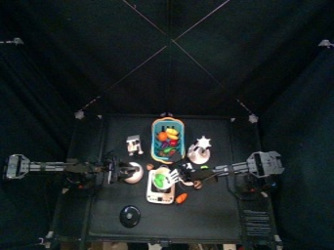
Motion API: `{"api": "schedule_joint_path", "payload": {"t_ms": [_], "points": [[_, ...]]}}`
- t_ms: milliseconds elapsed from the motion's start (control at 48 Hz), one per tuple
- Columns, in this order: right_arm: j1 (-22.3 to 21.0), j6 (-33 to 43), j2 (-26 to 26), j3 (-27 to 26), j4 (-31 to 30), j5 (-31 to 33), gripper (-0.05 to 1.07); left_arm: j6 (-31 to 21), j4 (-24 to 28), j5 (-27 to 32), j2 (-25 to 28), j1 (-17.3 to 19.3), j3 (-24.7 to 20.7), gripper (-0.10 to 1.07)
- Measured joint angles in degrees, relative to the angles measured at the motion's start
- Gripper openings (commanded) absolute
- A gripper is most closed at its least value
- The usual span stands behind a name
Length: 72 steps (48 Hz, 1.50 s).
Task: Place pot to bottom right of table
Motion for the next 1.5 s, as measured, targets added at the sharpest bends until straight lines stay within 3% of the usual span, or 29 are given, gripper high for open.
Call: {"api": "schedule_joint_path", "payload": {"t_ms": [292,646,833,1167,1500], "points": [[3.0,0.0,-5.6,3.1,1.9,2.1,0.39,-0.1,-0.4,0.4,-0.1,0.0,0.0,0.92],[17.7,0.1,-14.6,12.8,11.0,3.4,0.39,0.0,-0.7,3.3,-0.1,0.0,0.0,0.92],[23.1,0.3,-16.3,18.6,13.3,4.0,0.39,0.0,-0.8,4.3,-0.1,0.0,-0.6,0.92],[23.2,0.4,-16.3,23.4,12.7,4.3,0.44,0.0,-1.6,4.3,-0.1,0.0,-1.1,0.92],[22.2,0.1,-16.0,24.1,12.3,3.9,0.72,-0.1,-1.8,5.5,0.0,0.0,-1.1,0.92]]}}
